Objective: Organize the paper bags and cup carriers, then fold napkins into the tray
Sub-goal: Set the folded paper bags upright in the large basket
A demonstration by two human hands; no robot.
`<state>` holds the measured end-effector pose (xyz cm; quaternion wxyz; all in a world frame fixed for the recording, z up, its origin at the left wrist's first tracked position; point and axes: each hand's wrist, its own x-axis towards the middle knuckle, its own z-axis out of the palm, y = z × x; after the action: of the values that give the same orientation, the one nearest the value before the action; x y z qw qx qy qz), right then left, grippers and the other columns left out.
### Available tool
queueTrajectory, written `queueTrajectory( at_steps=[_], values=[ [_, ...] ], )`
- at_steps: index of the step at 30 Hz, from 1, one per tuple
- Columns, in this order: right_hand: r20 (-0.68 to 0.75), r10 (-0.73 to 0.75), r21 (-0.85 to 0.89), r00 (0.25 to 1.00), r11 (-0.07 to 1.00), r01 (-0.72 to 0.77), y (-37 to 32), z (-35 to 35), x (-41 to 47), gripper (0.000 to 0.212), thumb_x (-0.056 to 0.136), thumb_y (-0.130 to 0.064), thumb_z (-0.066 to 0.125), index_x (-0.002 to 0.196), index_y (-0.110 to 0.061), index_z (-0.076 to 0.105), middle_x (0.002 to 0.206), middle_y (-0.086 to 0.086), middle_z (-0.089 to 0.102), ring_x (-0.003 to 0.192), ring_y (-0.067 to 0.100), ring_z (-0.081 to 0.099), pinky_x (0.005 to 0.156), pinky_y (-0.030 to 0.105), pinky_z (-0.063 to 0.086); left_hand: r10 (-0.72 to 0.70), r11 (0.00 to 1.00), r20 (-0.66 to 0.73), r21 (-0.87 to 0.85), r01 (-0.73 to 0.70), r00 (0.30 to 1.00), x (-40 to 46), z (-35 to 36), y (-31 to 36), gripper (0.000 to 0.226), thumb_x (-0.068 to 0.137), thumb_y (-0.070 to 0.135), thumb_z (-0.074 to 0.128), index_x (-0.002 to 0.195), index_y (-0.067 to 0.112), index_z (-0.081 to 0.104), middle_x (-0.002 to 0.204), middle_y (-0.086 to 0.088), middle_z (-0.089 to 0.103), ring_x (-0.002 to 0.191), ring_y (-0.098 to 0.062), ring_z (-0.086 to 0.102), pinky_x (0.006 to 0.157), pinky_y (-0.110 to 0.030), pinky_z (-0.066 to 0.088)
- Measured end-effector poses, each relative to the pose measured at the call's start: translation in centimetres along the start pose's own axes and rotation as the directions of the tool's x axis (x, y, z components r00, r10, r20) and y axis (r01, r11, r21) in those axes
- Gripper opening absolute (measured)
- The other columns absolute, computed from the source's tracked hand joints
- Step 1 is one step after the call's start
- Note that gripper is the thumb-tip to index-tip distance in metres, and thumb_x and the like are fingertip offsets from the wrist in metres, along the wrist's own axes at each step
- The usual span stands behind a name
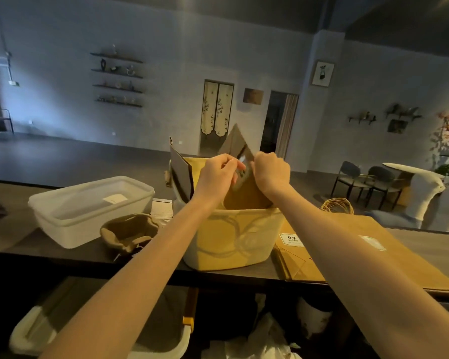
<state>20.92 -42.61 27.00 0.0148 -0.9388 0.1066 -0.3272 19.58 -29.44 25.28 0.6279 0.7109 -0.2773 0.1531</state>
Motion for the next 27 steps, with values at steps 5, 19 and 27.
queueTrajectory(
  at_steps=[5,19,27],
  values=[
    [0.301,-0.02,-0.245,0.953,0.965,0.098,-0.5,1.0,-1.0,0.022,0.095,-0.025,0.053,0.114,-0.014,0.059,0.087,0.002,0.052,0.076,0.015,0.052,0.077,0.024,0.046,-0.021,0.999,0.025,0.027,0.021,0.999,0.2,0.0,-0.2,0.027,0.1,0.017,0.039,0.092,0.007,0.062,0.062,0.002,0.049,0.055,-0.008,0.044,0.044,-0.005,0.033],
    [0.382,-0.014,-0.331,0.924,0.932,0.15,1.0,1.0,-1.0,0.023,0.096,-0.03,0.05,0.111,-0.015,0.059,0.07,-0.001,0.042,0.074,0.012,0.047,0.07,0.022,0.036,0.006,0.993,0.04,0.116,-0.011,0.999,-0.1,-0.1,-0.3,0.026,0.099,0.017,0.04,0.098,0.004,0.062,0.064,0.004,0.05,0.059,-0.008,0.048,0.056,-0.012,0.039],
    [0.105,-0.014,-0.136,0.994,0.99,0.029,4.8,-3.0,-1.5,0.03,0.098,-0.028,0.042,0.089,-0.01,0.064,0.069,0.002,0.054,0.064,0.015,0.053,0.064,0.029,0.045,-0.011,1.0,0.309,0.002,0.011,0.951,-1.2,0.4,2.0,0.016,0.099,0.016,0.04,0.101,0.01,0.055,0.07,-0.001,0.055,0.056,-0.008,0.048,0.043,-0.01,0.037]
  ],
)
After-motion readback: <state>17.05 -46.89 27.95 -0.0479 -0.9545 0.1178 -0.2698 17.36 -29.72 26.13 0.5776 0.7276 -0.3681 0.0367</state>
